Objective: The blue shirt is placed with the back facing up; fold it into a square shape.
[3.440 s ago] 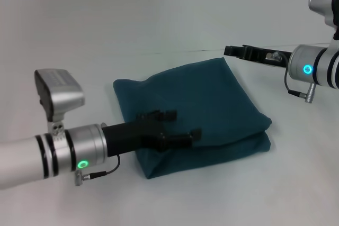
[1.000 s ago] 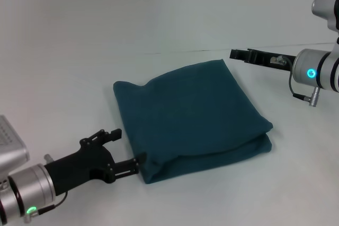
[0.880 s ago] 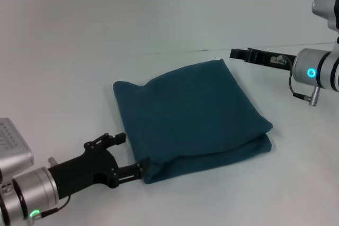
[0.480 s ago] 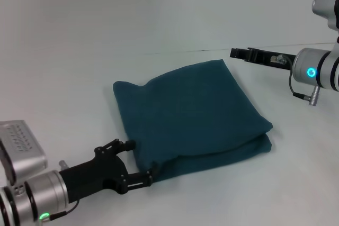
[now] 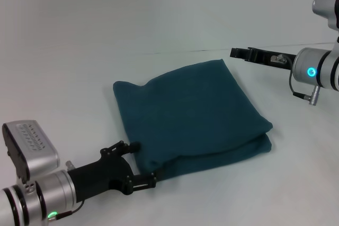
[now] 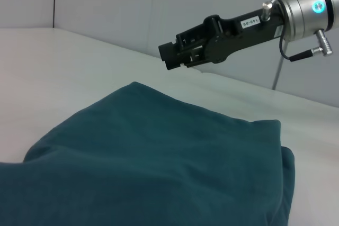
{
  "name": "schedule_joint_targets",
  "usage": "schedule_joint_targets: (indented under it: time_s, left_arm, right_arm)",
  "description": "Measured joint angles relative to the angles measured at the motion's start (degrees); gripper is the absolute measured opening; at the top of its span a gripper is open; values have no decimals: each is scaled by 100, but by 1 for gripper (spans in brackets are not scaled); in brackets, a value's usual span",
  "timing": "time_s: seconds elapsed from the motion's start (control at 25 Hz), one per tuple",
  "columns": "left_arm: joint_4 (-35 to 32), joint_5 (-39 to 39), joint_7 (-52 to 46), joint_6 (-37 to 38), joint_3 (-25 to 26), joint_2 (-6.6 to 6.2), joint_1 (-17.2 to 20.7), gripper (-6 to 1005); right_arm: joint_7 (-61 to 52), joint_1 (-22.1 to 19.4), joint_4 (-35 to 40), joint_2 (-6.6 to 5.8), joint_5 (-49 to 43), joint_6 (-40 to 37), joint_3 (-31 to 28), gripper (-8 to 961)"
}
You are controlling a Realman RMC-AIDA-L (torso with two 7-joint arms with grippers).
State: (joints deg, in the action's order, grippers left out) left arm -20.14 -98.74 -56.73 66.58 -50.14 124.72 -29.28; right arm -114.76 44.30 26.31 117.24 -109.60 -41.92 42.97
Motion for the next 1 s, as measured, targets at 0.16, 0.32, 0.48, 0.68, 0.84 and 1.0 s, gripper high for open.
schedule_joint_targets:
  time_s: [0.16,0.32,0.48,0.68,0.84,1.0]
  left_arm:
    - [18,8,22,-70,-26,0,-18,878]
    - [26,6,25,-84,-33,0,-34,873]
    - [28,0,9,-129,-32,0,-55,867]
    - [17,-33,-70,-296,-53,-14,-86,860]
    - [-2,-39,-81,-309,-71,-9,-86,814]
    - [-8,-43,-83,-327,-73,-9,-87,644]
  right_arm:
    - [-2,2,3,0,0,0,0,422]
    - [-3,16,6,0,0,0,0,423]
    - [-3,30,12,0,0,0,0,423]
    - [-3,40,14,0,0,0,1,422]
    - [-3,49,14,0,0,-8,1,423]
    - [-3,56,14,0,0,-15,0,423]
